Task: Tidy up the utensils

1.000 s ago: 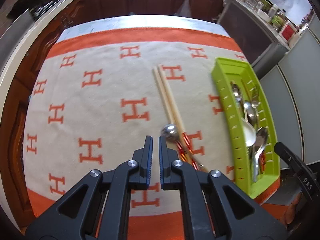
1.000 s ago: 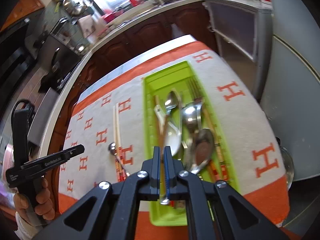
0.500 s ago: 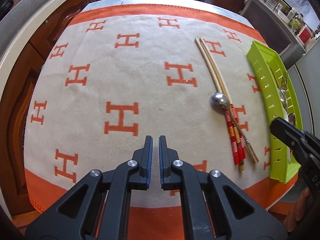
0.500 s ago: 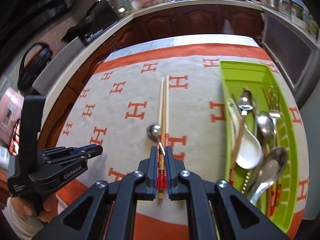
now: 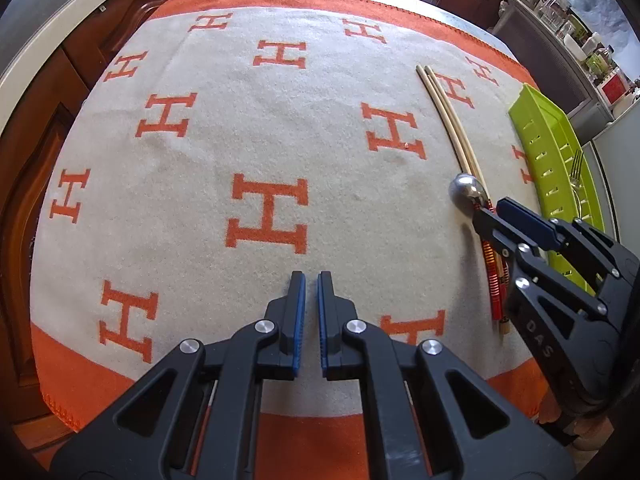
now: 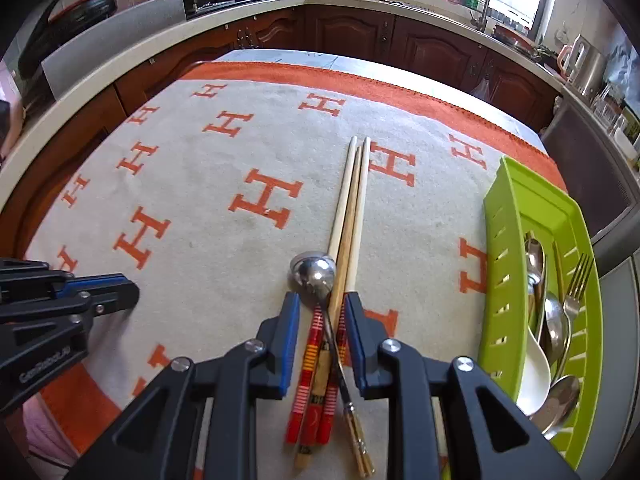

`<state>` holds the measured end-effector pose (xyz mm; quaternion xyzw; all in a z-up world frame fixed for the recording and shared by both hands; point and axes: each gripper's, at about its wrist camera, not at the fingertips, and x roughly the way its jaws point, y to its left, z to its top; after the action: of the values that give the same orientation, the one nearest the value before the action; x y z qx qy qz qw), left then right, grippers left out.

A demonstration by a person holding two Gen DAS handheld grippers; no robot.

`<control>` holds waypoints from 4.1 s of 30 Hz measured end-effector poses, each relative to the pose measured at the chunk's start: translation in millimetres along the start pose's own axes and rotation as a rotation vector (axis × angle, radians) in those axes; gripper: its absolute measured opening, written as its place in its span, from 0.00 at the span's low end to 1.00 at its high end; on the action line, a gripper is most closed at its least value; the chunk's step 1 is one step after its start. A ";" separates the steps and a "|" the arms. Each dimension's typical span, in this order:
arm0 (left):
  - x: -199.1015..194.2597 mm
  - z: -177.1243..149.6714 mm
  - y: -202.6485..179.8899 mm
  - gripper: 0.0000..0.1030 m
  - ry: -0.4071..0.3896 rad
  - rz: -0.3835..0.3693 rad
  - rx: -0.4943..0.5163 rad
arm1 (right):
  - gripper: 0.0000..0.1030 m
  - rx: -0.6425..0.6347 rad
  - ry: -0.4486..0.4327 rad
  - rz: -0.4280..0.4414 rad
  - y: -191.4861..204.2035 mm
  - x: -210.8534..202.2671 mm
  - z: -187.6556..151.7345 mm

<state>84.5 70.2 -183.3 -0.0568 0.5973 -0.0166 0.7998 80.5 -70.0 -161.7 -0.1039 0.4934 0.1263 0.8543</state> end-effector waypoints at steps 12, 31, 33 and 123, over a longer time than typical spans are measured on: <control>0.8 2.2 -4.5 0.04 -0.004 0.003 0.019 | 0.05 0.102 -0.016 0.016 -17.8 2.5 3.0; 14.0 51.8 -62.2 0.04 -0.042 -0.121 0.036 | 0.01 0.457 -0.109 0.251 -109.0 -54.5 -17.6; 18.0 56.2 -71.2 0.04 -0.036 -0.117 0.046 | 0.01 0.466 -0.128 0.253 -114.8 -62.7 -18.6; 3.1 46.4 -77.1 0.03 -0.162 -0.087 0.059 | 0.29 0.332 -0.061 0.213 -99.9 -66.3 -14.7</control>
<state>133.0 -3.4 -164.7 -0.0603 0.5268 -0.0644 0.8454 68.4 -176.4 -106.1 0.0952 0.4896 0.1361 0.8560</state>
